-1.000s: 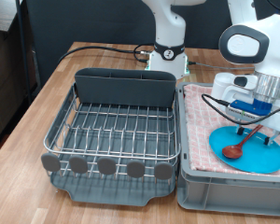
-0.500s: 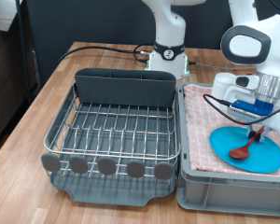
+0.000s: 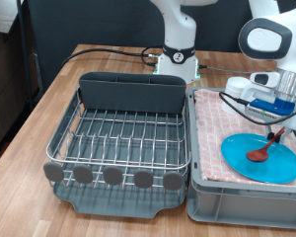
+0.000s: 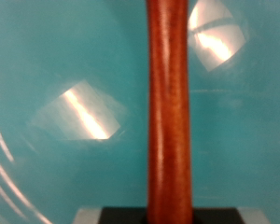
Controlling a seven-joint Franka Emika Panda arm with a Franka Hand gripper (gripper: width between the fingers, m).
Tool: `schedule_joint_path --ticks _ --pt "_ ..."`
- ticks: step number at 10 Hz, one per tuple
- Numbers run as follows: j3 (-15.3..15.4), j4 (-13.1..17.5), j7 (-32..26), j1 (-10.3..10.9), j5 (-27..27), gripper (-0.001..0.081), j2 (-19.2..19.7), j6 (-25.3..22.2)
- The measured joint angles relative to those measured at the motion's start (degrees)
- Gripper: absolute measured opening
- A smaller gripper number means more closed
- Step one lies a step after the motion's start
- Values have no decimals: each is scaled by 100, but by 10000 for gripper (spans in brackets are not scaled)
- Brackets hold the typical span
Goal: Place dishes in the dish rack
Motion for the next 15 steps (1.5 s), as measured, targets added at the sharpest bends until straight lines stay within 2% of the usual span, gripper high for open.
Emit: schedule_joint_path --ticks 4,6,7,8,10,13,15 --pt "165 -72 -842 -92 1110 91 -716 -541" --pt "160 -280 -877 -102 1678 91 -1149 -726" --pt "156 -481 -826 -103 1873 91 -1383 -746" --pt "157 -466 -849 -102 1839 91 -1358 -736" --pt "41 -552 -175 -117 1897 91 -1460 -1059" --pt "-141 -942 817 -166 2277 91 -1939 -1500" --pt "-306 -1226 903 -198 2596 91 -2291 -1623"
